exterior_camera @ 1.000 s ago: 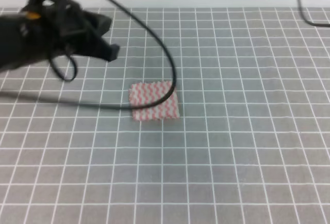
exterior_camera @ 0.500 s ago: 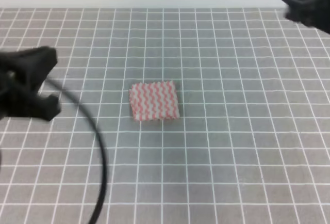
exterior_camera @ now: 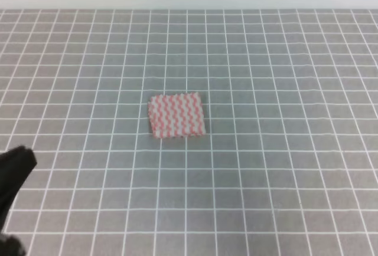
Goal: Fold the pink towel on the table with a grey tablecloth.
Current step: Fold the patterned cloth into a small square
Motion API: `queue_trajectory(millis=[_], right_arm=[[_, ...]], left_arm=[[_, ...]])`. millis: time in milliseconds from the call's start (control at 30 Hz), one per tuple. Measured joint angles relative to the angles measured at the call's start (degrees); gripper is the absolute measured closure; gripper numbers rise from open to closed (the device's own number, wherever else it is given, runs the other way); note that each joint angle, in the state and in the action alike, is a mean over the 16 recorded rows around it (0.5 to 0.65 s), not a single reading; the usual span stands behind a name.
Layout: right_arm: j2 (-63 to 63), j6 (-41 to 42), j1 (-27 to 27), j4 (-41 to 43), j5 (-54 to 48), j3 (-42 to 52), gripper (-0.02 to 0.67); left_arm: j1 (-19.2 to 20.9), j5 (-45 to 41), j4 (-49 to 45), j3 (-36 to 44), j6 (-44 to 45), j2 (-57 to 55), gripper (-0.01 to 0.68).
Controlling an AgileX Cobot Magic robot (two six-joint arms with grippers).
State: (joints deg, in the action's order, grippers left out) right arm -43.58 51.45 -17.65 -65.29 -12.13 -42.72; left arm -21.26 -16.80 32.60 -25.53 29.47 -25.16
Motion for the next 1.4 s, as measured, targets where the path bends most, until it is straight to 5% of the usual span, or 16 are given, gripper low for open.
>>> queue_trajectory(millis=[467,1400], right_arm=[[13.2,2.5,0.0,-0.2,-2.7,9.9,0.666],[14.0,2.7,0.0,6.1,-3.3,13.1,0.666]], left_arm=[[0.0,-16.6,-18.9,1.9,-12.4,8.0,0.675],[0.0,-20.5,-20.0,1.9,-12.6,8.2,0.675]])
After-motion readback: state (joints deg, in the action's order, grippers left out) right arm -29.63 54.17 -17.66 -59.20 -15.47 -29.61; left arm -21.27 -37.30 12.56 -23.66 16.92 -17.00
